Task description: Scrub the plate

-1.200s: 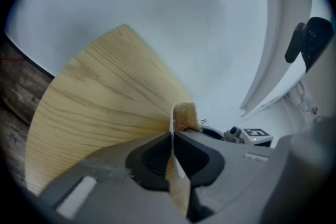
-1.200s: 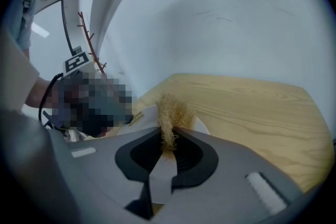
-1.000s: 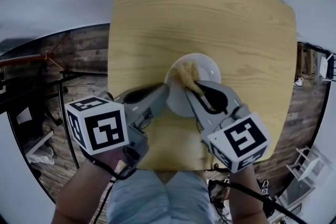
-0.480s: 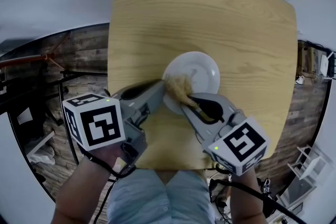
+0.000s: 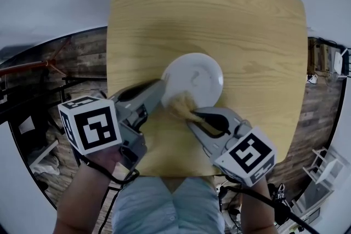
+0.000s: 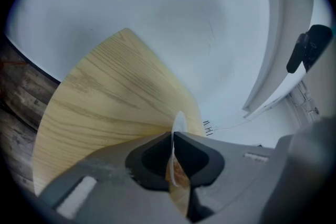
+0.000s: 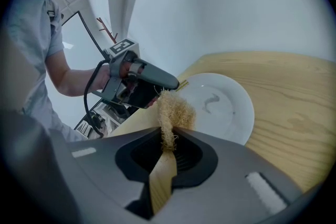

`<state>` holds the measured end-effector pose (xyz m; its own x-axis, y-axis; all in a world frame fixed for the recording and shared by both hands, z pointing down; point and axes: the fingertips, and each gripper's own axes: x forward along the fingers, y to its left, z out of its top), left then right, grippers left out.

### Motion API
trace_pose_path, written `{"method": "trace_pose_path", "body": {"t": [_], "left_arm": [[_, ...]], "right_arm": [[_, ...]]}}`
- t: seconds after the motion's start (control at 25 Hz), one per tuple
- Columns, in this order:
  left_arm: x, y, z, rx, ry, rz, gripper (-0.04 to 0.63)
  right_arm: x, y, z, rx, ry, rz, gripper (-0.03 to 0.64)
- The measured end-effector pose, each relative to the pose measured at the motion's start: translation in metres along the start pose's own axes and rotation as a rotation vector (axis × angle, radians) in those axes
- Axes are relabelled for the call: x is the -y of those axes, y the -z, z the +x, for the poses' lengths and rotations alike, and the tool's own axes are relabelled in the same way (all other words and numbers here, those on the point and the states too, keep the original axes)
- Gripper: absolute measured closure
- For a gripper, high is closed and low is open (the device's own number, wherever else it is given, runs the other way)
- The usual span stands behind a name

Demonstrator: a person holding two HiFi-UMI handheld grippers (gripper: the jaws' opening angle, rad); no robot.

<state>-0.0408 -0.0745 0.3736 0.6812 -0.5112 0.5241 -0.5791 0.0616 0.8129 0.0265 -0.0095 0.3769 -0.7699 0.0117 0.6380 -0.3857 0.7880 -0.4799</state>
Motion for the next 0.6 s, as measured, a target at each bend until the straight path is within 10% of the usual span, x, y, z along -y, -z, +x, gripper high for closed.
{"method": "trace_pose_path", "body": {"t": [0.6], "left_arm": [[0.002,0.006,0.003,-0.036,0.025,0.001,0.558]], "right_arm": [[0.025,0.028,-0.038,0.02,0.057,0.099,0.569]]}}
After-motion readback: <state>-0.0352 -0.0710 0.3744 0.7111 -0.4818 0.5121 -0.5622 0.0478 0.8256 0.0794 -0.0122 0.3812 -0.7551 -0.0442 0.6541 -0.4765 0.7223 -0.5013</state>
